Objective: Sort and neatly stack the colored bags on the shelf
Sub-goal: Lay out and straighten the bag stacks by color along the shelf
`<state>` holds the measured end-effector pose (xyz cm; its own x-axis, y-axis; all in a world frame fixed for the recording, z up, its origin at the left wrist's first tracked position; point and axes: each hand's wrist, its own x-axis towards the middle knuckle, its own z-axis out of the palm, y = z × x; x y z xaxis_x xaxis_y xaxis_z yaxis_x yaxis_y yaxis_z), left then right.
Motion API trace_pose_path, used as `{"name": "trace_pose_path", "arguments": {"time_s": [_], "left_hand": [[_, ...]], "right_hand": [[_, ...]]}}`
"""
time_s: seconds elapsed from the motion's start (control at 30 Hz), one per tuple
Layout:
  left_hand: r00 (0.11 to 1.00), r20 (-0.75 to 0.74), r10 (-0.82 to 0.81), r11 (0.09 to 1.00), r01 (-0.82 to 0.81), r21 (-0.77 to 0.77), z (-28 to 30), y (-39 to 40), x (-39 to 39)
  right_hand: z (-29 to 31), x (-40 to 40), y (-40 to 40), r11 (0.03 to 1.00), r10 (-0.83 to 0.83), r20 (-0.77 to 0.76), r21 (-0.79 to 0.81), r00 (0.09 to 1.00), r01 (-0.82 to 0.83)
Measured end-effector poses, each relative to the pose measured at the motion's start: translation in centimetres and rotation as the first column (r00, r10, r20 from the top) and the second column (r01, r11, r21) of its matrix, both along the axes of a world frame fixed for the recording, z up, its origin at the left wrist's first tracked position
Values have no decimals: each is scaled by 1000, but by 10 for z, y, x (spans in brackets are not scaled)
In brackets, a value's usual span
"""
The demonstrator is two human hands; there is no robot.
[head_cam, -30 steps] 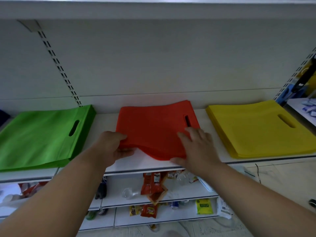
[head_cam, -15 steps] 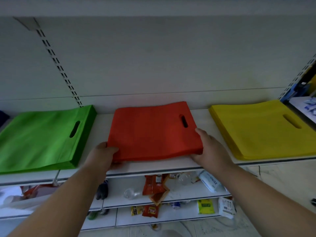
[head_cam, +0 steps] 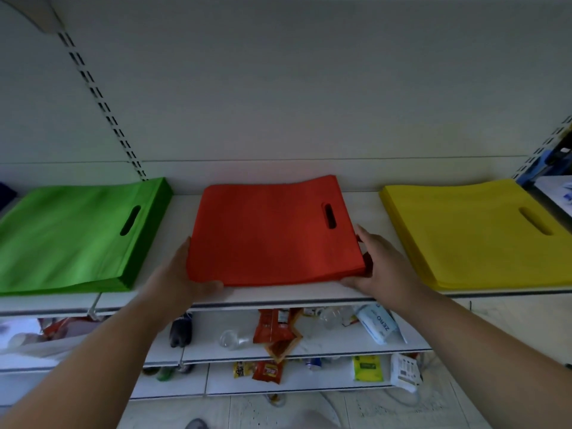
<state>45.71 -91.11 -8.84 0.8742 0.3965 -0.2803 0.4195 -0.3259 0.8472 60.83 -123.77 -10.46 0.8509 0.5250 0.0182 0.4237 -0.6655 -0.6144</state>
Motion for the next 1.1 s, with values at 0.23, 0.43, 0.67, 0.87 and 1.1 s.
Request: {"name": "trace_pose_path", "arguments": {"time_s": [0.23, 0.43, 0.67, 0.87, 1.1], "left_hand": [[991, -69, -114, 987, 105, -123, 11, 5, 11], [983, -67, 168, 947, -180, -267, 3, 6, 44], [969, -139, 204, 941, -233, -244, -9, 18, 46], [967, -202, 155, 952, -201, -232, 14, 26, 67], [973, -64, 221, 959, -229, -166, 22, 24, 90]], "right_hand": [[-3, 9, 17, 972, -63, -404, 184, 912, 149], [3, 25, 49, 917, -197, -577, 178, 793, 357], [6, 24, 47, 910, -313, -618, 21, 721, 414], [24, 47, 57, 846, -290, -763, 78, 578, 527], [35, 49, 78, 841, -197, -634, 282, 748, 461]]}}
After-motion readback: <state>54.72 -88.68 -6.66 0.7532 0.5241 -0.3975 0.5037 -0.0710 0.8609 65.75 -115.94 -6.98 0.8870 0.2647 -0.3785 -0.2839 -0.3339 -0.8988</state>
